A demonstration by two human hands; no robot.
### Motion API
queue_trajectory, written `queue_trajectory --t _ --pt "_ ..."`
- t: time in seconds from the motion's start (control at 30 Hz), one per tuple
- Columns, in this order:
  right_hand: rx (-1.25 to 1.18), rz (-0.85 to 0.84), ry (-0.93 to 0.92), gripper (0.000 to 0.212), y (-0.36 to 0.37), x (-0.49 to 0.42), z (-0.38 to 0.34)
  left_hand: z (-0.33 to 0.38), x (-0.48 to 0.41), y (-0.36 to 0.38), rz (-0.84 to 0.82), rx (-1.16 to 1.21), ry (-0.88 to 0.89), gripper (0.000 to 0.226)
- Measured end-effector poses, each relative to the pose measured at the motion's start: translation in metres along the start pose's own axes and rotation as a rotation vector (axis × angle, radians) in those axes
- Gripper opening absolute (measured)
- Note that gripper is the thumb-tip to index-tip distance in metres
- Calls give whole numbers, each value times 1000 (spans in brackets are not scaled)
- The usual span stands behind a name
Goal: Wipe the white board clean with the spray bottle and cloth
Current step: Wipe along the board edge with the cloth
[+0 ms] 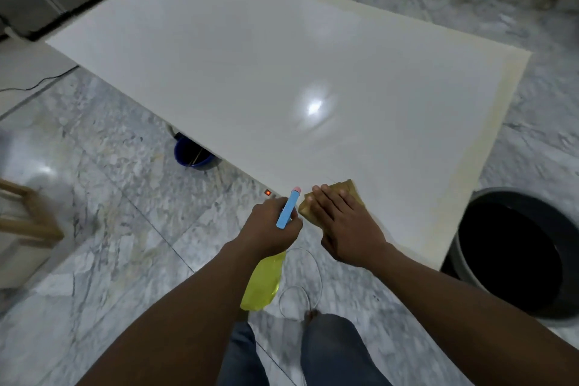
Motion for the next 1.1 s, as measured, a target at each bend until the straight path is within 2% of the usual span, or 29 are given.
queue_trajectory --t 0.23,0.47,0.6,0.67,0.8,0.87,0.97,1.03,1.07,1.1 --pt "37 -5 50 80 13 70 39 26 22 52 -87 -51 23 14" --pt "53 25 47 74 15 136 67 47 47 93 -180 -46 77 14" --pt "69 50 97 75 22 159 74 53 56 101 -220 -28 103 14" --pt "70 84 127 68 24 176 75 53 63 99 -226 -17 127 14" --pt "-5 118 160 65 23 213 72 40 85 81 -177 18 126 14" --pt "-157 102 275 61 11 221 70 28 103 67 -139 34 109 15" --pt "-567 180 675 36 -33 219 69 5 132 42 -98 68 66 16" --pt "-1050 186 1014 22 -42 211 61 -8 146 21 -73 72 35 15" --pt "-1362 170 1112 17 -39 201 50 -11 150 13 -67 64 34 15" --pt "-1693 135 1111 12 -40 185 29 -15 154 3 -59 61 37 14"
Point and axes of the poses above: each hand's wrist, its own x-axis away from the middle knuckle, its own y-axis out of the palm, z = x × y, the point moved 10 cm from there along -x, towards the middle knuckle, and after that the axes turned 8 degrees about y, right-handed, at the moved point
